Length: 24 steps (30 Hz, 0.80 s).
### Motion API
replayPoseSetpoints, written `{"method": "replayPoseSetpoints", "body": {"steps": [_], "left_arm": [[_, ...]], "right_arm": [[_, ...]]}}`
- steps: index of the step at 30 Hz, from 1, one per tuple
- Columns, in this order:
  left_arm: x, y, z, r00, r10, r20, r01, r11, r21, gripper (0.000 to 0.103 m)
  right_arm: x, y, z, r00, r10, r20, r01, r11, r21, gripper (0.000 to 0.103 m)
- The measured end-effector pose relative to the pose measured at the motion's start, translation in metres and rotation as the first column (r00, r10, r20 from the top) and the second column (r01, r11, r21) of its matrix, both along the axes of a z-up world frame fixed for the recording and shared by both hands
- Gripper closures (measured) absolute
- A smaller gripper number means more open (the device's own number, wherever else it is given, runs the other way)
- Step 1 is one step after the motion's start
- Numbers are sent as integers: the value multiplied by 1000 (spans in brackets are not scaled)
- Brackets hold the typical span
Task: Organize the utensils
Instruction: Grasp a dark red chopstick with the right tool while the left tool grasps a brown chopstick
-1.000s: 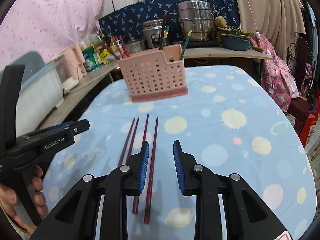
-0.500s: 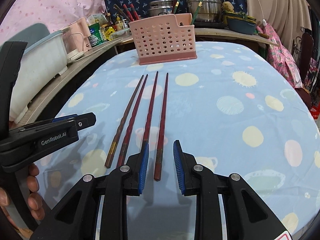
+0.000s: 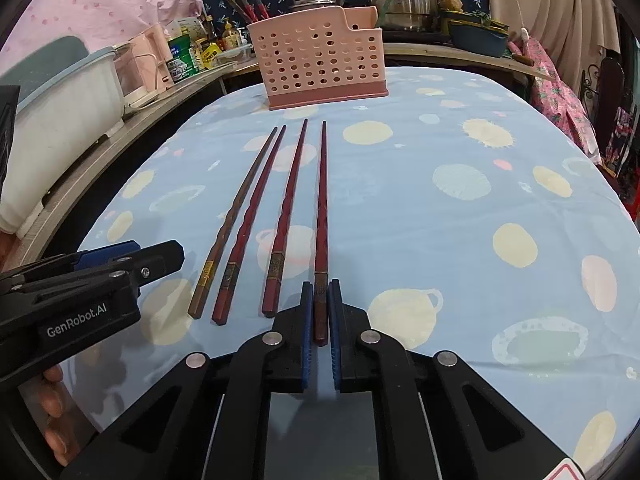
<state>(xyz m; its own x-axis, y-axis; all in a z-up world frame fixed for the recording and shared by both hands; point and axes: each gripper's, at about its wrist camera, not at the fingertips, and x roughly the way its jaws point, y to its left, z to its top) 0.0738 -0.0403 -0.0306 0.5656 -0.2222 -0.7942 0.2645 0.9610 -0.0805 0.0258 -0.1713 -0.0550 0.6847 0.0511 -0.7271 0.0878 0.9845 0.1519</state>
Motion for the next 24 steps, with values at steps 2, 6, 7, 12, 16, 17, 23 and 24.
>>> {"method": "replayPoseSetpoints", "body": {"steps": [2, 6, 7, 12, 16, 17, 23, 24], "left_arm": [[-1, -2, -1, 1000, -5, -3, 5, 1000, -1, 53], [-3, -3, -3, 1000, -12, -13, 12, 1000, -11, 52], [-3, -4, -3, 1000, -14, -17, 14, 1000, -15, 52], [-5, -10, -8, 999, -26, -30, 25, 999, -20, 52], [-7, -14, -11, 999, -30, -34, 30, 999, -13, 52], [-7, -15, -12, 999, -29, -36, 29, 1000, -12, 52], [-6, -18, -15, 999, -24, -25, 25, 1000, 7, 58], [-6, -18, -15, 999, -23, -22, 23, 1000, 12, 63]], "right_arm": [[-2, -2, 0, 1000, -8, 2, 8, 1000, 1, 96], [-9, -8, 0, 1000, -26, 3, 26, 1000, 10, 96], [-10, -9, 0, 1000, -29, 2, 29, 999, 14, 96], [-18, -16, 0, 999, -45, -2, 45, 998, 34, 96], [-22, -18, 0, 999, -49, -4, 49, 998, 50, 96], [-22, -19, 0, 999, -49, -3, 49, 997, 51, 96], [-24, -19, 0, 999, -50, -2, 50, 997, 55, 96], [-24, -19, -1, 999, -50, -1, 50, 997, 55, 96]]}}
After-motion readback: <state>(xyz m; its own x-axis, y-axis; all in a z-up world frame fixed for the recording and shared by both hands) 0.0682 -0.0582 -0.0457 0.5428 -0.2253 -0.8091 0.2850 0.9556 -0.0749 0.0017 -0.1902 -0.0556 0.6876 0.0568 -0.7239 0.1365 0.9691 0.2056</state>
